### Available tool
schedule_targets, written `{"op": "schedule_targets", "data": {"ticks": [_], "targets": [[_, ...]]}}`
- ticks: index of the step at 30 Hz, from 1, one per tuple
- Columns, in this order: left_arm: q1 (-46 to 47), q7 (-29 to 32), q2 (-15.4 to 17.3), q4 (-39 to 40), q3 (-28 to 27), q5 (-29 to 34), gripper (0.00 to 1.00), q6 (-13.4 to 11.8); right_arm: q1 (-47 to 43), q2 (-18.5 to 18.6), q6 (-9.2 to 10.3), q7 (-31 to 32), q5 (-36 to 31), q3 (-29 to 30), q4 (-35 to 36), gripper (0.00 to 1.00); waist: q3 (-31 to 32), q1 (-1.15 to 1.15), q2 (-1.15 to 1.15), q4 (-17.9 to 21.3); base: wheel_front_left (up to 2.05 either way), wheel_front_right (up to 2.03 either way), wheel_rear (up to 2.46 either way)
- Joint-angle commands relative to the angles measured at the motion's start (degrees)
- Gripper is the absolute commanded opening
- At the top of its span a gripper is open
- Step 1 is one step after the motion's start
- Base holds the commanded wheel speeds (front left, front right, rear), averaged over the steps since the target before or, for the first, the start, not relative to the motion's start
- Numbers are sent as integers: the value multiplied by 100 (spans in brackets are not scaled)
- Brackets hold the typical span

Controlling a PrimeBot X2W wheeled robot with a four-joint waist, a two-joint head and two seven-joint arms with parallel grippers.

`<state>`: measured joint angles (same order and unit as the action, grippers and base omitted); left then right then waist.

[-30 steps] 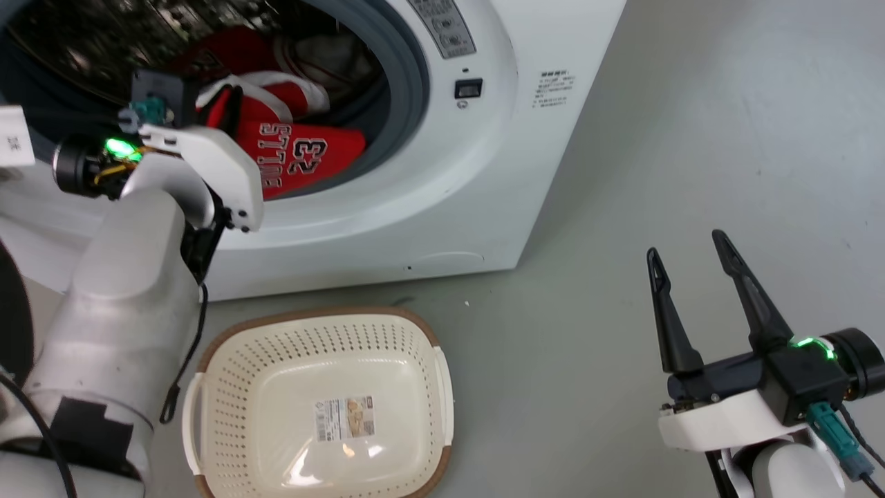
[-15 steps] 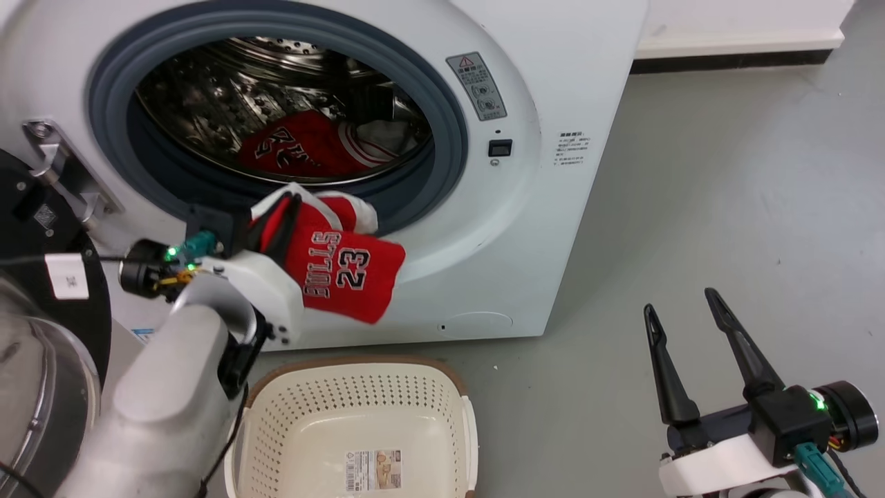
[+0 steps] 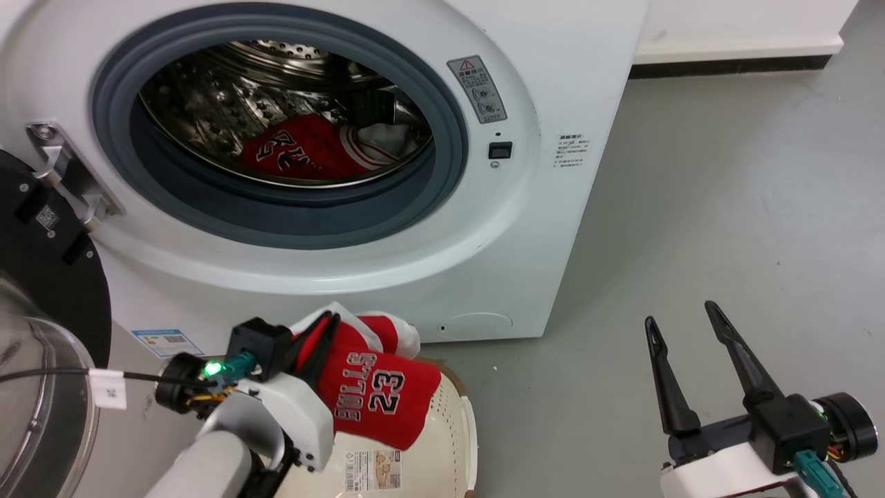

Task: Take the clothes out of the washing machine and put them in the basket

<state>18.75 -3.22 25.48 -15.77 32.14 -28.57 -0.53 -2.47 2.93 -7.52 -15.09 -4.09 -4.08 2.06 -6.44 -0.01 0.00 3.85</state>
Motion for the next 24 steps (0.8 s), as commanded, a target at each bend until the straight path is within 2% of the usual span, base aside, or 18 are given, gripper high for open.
{"op": "schedule_targets", "data": {"ticks": [1,4,9,24], "targets": [[-136,44,8,128,31,-30,0,-45,85,-10,6,-12,-1,5,25,100,-96,1,0,30,0,0,0],[-267,110,12,218,112,-3,0,-79,196,-11,5,-12,-5,5,40,100,-274,1,0,69,0,0,0],[-231,65,-136,-105,261,-1,0,23,414,-9,6,-12,-26,-1,67,100,-678,1,0,161,0,0,0],[872,-281,-699,-2336,495,137,0,342,1203,-11,6,-12,102,60,240,100,-2171,1,0,490,0,0,0]]}}
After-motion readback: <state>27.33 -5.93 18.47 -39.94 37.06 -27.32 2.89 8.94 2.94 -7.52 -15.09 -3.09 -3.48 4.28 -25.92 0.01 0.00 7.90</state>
